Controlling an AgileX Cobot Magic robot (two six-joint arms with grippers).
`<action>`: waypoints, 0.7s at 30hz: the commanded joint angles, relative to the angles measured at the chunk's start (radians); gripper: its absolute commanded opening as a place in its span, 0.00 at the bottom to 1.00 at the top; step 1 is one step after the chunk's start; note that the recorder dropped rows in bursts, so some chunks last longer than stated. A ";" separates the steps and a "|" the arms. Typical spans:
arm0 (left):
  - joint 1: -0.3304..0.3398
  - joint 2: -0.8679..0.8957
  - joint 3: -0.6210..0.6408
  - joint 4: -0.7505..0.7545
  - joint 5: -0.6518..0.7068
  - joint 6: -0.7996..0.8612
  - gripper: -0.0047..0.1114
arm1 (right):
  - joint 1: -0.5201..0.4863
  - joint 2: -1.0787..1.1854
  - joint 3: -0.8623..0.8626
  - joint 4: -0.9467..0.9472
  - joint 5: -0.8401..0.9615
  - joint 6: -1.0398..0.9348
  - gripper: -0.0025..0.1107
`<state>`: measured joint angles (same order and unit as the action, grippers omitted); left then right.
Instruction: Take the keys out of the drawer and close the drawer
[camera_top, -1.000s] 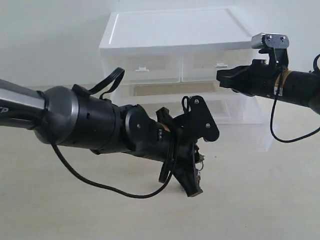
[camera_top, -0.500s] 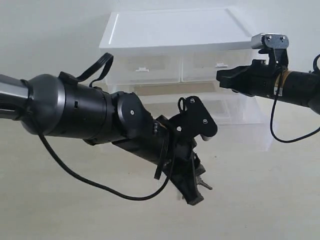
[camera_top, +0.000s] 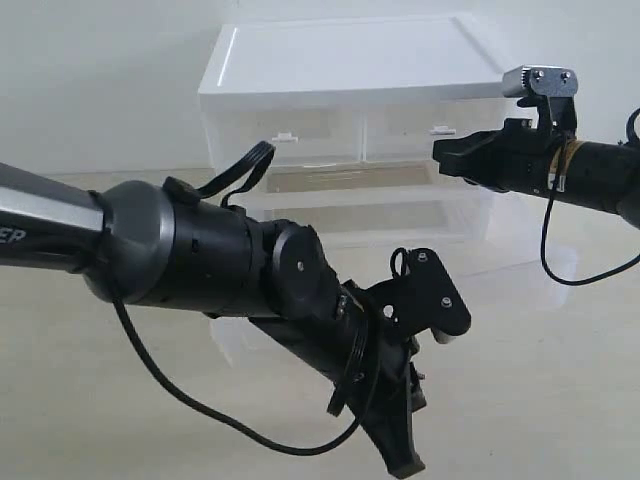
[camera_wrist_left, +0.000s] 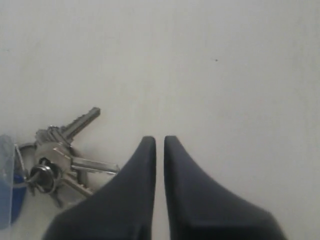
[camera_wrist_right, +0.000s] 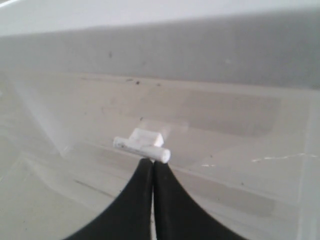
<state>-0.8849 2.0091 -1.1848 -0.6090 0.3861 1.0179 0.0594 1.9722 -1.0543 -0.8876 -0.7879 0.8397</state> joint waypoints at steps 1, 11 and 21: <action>0.036 -0.032 0.015 0.138 -0.031 -0.172 0.08 | -0.017 0.006 -0.030 0.141 0.077 -0.004 0.02; 0.236 -0.154 -0.020 0.388 -0.226 -0.349 0.08 | -0.017 0.006 -0.030 0.141 0.077 -0.004 0.02; 0.251 -0.154 -0.027 0.383 -0.340 -0.311 0.08 | -0.017 0.006 -0.030 0.141 0.085 -0.004 0.02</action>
<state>-0.6404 1.8645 -1.2037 -0.2188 0.1264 0.7072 0.0594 1.9722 -1.0543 -0.8876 -0.7879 0.8374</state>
